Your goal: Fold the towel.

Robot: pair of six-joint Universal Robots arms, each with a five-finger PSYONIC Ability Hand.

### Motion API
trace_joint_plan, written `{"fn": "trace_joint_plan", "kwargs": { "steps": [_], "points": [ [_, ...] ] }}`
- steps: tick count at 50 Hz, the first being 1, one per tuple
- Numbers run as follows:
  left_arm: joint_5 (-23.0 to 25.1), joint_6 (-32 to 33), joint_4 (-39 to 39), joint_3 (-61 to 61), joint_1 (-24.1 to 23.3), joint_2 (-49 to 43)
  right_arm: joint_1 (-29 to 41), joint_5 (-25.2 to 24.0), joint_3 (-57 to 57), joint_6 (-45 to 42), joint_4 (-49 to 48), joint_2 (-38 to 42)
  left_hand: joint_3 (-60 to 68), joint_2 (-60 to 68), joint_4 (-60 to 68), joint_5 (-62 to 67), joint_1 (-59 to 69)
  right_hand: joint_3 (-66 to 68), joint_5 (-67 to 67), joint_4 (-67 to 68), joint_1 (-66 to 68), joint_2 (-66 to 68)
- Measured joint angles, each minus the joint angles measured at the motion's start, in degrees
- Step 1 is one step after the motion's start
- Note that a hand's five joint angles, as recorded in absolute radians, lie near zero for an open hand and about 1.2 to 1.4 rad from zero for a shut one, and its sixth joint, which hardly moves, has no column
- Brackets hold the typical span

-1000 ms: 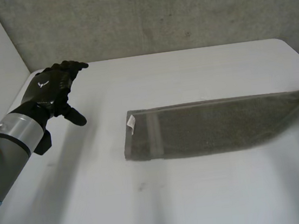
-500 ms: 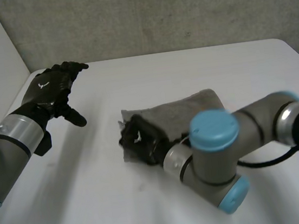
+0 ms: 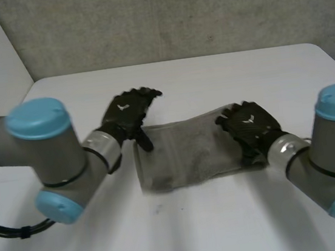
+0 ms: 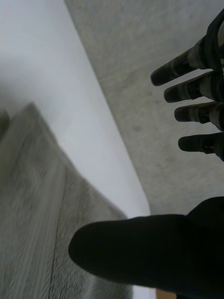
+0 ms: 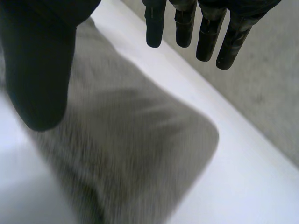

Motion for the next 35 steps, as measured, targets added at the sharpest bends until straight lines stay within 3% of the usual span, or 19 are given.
{"fn": "trace_joint_plan", "kwargs": {
  "steps": [7,8,10,11,13,14,15,20,26,35],
  "points": [
    [-6.5,3.3,-3.1,6.2,-4.9,-7.2,-6.0,-1.7,4.3,-0.2,0.3,0.9,0.2,0.2,0.2,0.1,0.3,1.5,1.1,1.0,0.8,1.1],
    [-8.4,5.1,-4.4,7.8,-6.0,-9.1,-7.3,-1.9,4.8,-0.4,0.2,1.6,0.2,0.2,0.2,0.1,0.3,10.5,9.2,9.4,8.0,10.2],
    [-9.0,5.8,-4.8,8.4,-6.4,-9.7,-7.8,-1.9,4.9,-0.6,0.1,1.9,0.2,0.2,0.2,0.1,0.3,14.9,13.1,13.7,11.5,13.9],
    [-10.0,7.0,-5.6,9.1,-6.8,-10.7,-8.2,-1.9,4.9,-0.7,0.0,2.3,0.2,0.2,0.2,0.1,0.3,26.5,22.8,24.2,21.5,25.8],
    [-11.2,8.3,-6.5,9.6,-7.1,-11.6,-9.0,-1.9,4.6,-1.1,-0.3,3.1,0.2,0.2,0.2,0.1,0.3,26.5,22.8,24.2,21.5,25.8],
    [-11.9,9.0,-7.1,9.7,-7.3,-12.0,-9.2,-1.9,4.5,-1.2,-0.4,3.3,0.2,0.2,0.2,0.1,0.3,43.3,40.2,42.2,32.7,43.5],
    [-12.8,9.7,-7.7,9.7,-7.4,-12.4,-9.4,-1.8,4.2,-1.4,-0.5,3.4,0.2,0.2,0.2,0.1,0.3,49.4,46.0,48.4,36.2,48.6],
    [-16.1,10.9,-9.4,8.4,-7.5,-12.2,-8.9,-1.3,1.5,-3.1,-1.8,3.2,0.2,0.2,0.2,0.1,0.3,55.5,51.0,54.6,39.0,52.8],
    [-19.0,10.8,-10.1,5.3,-7.2,-8.0,-3.0,-0.6,-4.1,-6.1,-2.6,2.0,0.2,0.2,0.2,0.1,0.3,55.8,52.0,55.1,40.3,54.3],
    [-23.6,10.5,-9.7,-0.3,-2.3,3.3,15.5,1.3,-16.2,-9.6,0.1,8.0,0.1,0.1,0.1,-0.1,0.2,55.8,52.9,55.2,40.9,54.4]
  ]
}}
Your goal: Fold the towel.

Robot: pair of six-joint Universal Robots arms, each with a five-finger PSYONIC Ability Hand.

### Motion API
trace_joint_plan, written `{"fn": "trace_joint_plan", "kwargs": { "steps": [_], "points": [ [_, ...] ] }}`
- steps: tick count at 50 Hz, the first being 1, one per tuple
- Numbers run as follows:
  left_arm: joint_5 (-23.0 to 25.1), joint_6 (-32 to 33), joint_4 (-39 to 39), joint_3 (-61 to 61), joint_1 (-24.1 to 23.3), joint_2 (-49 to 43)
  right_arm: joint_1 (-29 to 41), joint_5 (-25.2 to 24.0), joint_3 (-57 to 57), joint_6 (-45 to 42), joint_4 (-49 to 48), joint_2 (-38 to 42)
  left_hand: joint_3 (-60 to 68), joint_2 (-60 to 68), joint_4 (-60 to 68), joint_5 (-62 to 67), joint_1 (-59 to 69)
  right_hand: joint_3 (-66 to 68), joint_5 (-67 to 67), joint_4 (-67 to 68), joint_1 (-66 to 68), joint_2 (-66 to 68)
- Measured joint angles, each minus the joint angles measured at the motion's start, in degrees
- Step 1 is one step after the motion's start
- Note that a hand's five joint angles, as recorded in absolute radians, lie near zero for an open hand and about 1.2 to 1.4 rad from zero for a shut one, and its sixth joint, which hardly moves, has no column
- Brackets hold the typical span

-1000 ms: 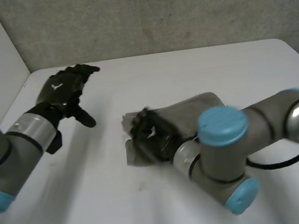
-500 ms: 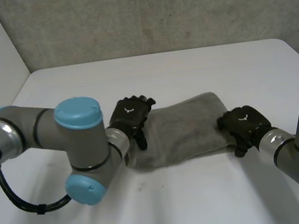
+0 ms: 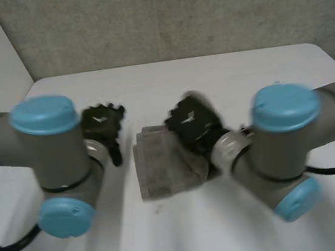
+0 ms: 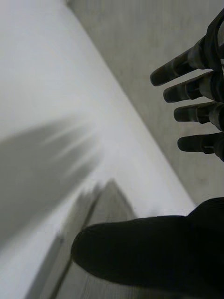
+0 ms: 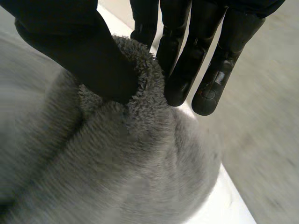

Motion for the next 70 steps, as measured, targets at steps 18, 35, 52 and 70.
{"fn": "trace_joint_plan", "kwargs": {
  "steps": [18,35,52,70],
  "points": [
    [3.7,-0.5,2.8,-3.1,7.1,8.7,10.5,0.3,-2.9,-2.4,2.2,9.0,0.0,0.0,0.0,0.0,0.0,-42.2,-38.6,-45.9,-35.6,-42.9],
    [13.2,-14.7,5.0,5.4,-2.5,-0.2,-9.3,0.1,5.7,24.0,5.6,-9.4,0.9,0.8,0.9,0.5,1.0,-55.9,-53.0,-55.2,-41.0,-54.4],
    [5.5,-9.5,-4.7,6.0,-4.0,-12.8,-8.1,-5.7,-8.0,24.6,14.7,10.3,1.4,1.3,1.5,1.4,1.5,-55.9,-53.0,-55.2,-41.7,-54.4],
    [4.2,-4.7,-7.8,10.7,-3.8,1.4,-10.9,-0.8,-12.7,24.4,15.4,-7.2,1.2,1.2,1.3,1.2,1.3,-55.9,-53.5,-55.2,-42.0,-54.4]
  ]
}}
